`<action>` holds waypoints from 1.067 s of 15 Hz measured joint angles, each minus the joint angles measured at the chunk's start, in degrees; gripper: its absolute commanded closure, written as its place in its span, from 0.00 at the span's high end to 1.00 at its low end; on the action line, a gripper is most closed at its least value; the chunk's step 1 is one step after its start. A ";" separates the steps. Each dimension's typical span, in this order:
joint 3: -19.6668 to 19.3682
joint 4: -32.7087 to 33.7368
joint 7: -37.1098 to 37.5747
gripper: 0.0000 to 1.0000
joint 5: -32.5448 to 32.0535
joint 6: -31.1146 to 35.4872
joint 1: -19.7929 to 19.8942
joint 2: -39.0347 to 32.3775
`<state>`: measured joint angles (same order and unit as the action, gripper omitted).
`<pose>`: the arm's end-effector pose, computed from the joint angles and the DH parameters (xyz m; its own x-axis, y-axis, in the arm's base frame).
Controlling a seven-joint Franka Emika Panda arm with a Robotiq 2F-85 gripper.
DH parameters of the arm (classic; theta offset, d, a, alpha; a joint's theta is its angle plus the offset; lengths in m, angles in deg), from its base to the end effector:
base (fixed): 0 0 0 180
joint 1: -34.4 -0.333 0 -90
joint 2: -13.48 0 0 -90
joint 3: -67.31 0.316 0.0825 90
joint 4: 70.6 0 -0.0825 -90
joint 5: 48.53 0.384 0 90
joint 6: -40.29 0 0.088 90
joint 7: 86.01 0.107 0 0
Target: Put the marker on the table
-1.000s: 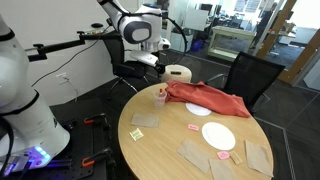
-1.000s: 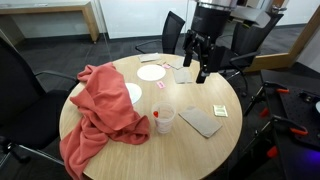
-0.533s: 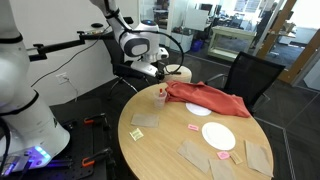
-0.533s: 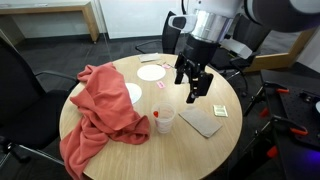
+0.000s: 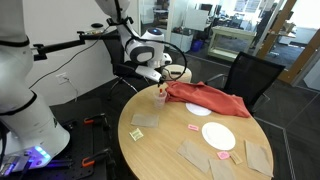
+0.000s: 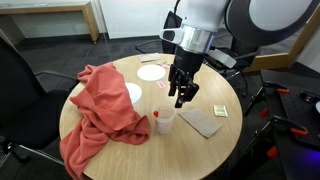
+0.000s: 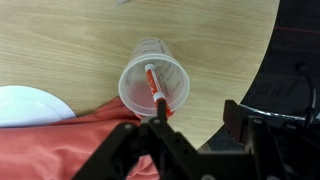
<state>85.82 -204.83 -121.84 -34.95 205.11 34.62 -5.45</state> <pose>0.5119 0.1582 0.2198 0.7457 0.6097 0.2688 0.6453 -0.7613 -0.0636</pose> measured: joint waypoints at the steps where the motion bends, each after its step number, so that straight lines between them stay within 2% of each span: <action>1: 0.03 0.65 0.00 0.50 -0.48 0.00 0.37 -0.70; 6: -0.08 3.43 0.18 0.49 -4.00 0.00 1.47 -4.05; 9: -0.71 4.65 0.56 0.44 -6.60 0.00 1.47 -5.75; 16: -1.89 7.26 3.74 0.43 -12.11 0.00 1.37 -9.43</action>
<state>83.93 -197.58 -118.10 -47.06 205.11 35.99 -14.88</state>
